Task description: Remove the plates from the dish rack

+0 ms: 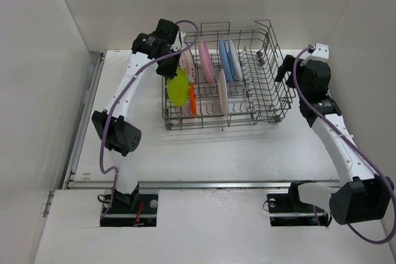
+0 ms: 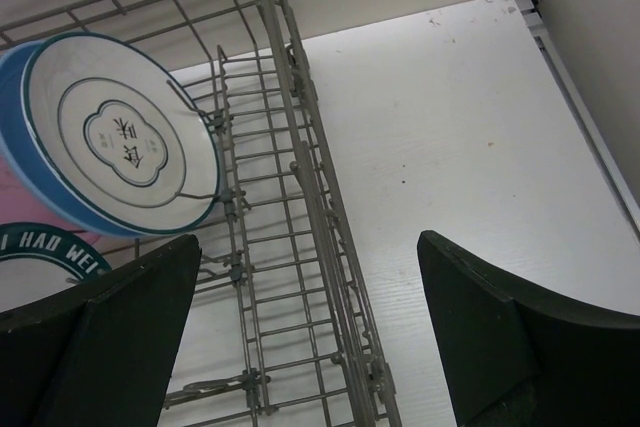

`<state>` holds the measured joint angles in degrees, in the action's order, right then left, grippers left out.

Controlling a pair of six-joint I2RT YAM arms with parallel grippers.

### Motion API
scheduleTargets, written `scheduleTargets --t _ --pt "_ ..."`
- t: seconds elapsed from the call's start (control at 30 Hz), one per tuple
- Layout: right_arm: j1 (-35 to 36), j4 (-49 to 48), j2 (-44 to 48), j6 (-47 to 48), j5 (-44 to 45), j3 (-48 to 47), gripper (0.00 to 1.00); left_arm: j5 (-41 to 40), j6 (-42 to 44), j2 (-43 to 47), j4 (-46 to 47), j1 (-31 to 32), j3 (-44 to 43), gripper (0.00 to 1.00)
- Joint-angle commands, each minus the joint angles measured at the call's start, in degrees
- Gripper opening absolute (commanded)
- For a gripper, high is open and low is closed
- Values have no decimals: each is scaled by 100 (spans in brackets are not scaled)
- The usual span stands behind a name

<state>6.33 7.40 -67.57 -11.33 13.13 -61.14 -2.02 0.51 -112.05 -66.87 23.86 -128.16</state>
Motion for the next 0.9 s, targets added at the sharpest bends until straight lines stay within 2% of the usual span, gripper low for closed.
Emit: scheduleTargets --t 0.0,0.2,0.33,0.47,0.57,0.7,0.87 --pt "-18 -72 209 52 -319 -258 95 61 -95 377 -88 -57 2 0" --pt "-18 -72 315 52 -319 -205 95 114 -95 622 -152 -109 -306 0" --pt "-18 -125 315 52 -442 -91 95 -193 19 956 122 -214 299 0" --pt "-18 -125 315 -1 -442 -91 95 -246 19 957 69 -522 239 0" --pt "-18 -177 367 -53 -504 -91 95 -193 19 1097 69 -847 239 0" --pt "-18 -177 315 -176 -627 32 95 17 -112 1334 341 -1452 712 0" --pt "-18 -177 315 -176 -768 85 95 904 -385 1519 736 -2428 1318 0"
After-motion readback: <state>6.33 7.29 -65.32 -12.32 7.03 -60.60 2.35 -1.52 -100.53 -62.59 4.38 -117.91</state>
